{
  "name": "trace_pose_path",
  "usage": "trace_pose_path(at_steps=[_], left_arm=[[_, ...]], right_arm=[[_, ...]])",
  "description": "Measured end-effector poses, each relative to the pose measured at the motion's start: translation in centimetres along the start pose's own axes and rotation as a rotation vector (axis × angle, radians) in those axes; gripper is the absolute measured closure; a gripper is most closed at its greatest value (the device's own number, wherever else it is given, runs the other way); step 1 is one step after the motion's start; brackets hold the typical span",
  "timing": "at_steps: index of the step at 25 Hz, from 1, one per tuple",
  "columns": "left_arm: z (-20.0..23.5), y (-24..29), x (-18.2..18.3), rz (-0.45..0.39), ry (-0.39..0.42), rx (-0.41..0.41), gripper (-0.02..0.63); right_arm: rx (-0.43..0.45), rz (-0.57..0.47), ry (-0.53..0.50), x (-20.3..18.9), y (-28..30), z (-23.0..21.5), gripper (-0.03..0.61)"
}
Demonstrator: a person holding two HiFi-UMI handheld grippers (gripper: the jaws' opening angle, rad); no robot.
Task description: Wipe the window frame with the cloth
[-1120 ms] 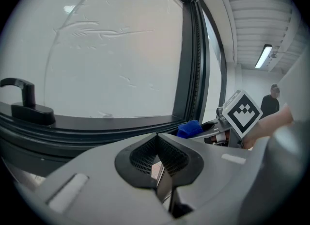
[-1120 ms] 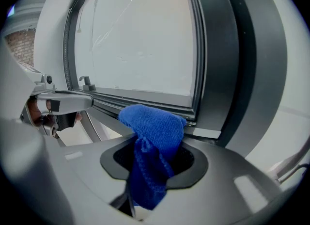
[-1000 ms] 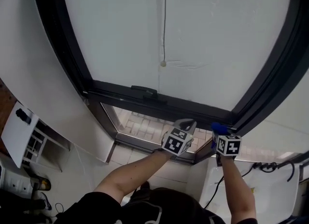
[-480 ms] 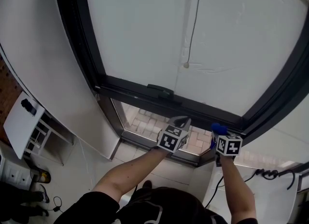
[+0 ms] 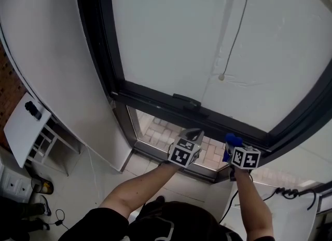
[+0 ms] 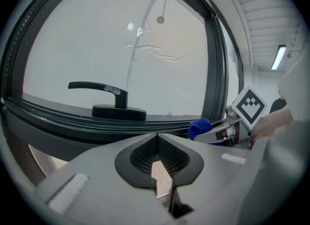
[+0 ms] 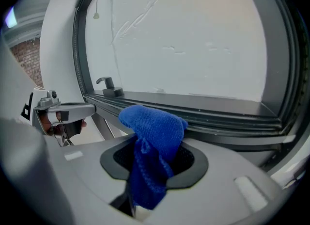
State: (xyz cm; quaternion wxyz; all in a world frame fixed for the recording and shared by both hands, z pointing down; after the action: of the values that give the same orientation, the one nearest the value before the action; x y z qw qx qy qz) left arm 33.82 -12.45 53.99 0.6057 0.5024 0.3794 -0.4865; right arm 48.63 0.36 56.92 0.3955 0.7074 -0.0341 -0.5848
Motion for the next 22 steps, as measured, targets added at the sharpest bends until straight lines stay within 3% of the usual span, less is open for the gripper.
trace_pose_path(at_steps=[7, 22], left_arm=[[2.4, -2.2, -0.1, -0.016, -0.003, 0.012, 0.624], [3.9, -4.7, 0.4, -0.012, -0.032, 0.14, 0.624]], right_arm=[[0.025, -0.009, 0.027, 0.8, 0.9, 3.4, 0.43], [0.201, 0.018, 0.111, 2.0, 2.3, 7.8, 0.43]])
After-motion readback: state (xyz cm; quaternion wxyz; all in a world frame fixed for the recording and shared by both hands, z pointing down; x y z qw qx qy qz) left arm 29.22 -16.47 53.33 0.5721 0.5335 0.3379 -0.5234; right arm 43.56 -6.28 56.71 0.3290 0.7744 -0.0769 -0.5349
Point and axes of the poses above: the fingertips, and each gripper's own axes: y forward along the fingers, z to its left, x out of its top, the point moved 5 cm from there along -y, backward along the fingers, and after that the axes turned 11 degrees about -x, right-handed, at the moved point
